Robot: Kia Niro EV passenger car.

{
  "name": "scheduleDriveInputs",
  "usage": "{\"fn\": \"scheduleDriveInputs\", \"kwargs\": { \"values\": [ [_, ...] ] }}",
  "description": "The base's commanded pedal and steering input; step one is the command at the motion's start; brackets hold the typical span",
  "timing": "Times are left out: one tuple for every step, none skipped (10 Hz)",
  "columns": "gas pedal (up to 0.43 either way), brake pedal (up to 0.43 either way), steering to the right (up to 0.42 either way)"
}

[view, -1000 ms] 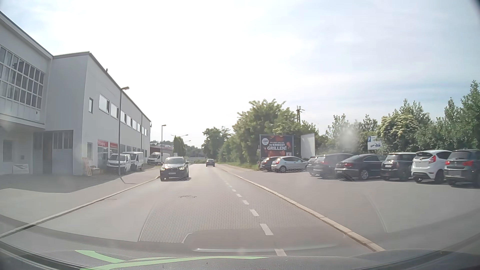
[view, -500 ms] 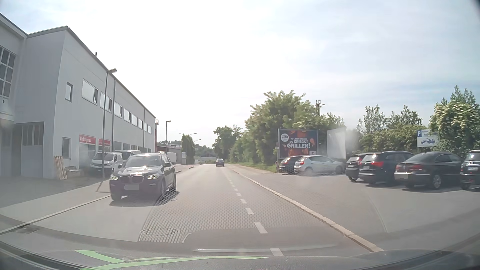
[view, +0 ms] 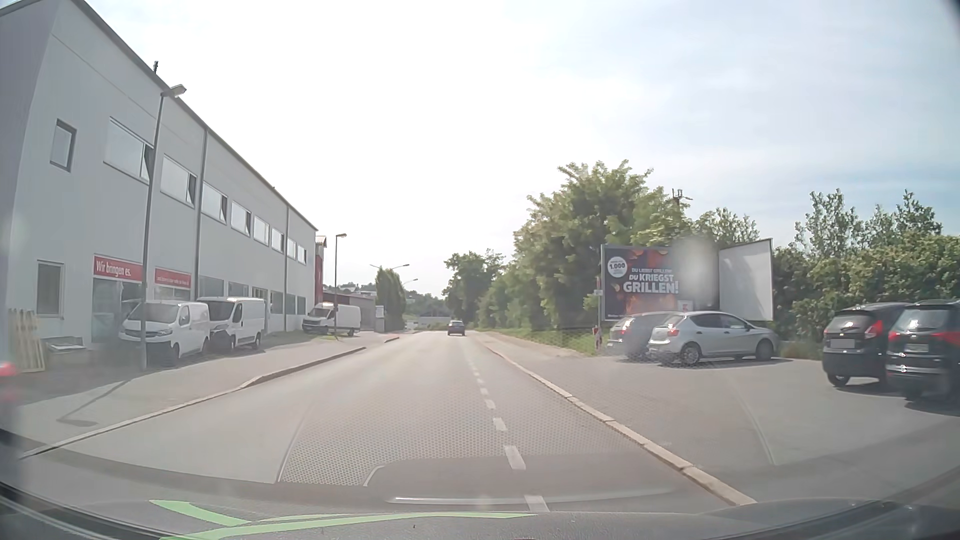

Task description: Follow the waypoints while adhering to traffic rules and regulations

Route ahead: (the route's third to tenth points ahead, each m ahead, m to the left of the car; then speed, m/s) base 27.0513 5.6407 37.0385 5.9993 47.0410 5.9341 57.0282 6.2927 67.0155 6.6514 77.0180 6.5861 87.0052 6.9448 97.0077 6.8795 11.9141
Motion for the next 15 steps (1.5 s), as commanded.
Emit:
{"fn": "scheduleDriveInputs", "kwargs": {
  "values": [
    [0.059, 0.0, -0.016],
    [0.059, 0.0, -0.016],
    [0.059, 0.0, -0.016],
    [0.059, 0.0, -0.015],
    [0.059, 0.0, -0.015],
    [0.059, 0.0, -0.014],
    [0.059, 0.0, -0.012],
    [0.059, 0.0, -0.01],
    [0.059, 0.0, -0.01],
    [0.059, 0.0, -0.009],
    [0.059, 0.0, -0.008],
    [0.059, 0.0, -0.008],
    [0.059, 0.0, -0.007],
    [0.059, 0.0, -0.005],
    [0.059, 0.0, -0.002]
  ]
}}
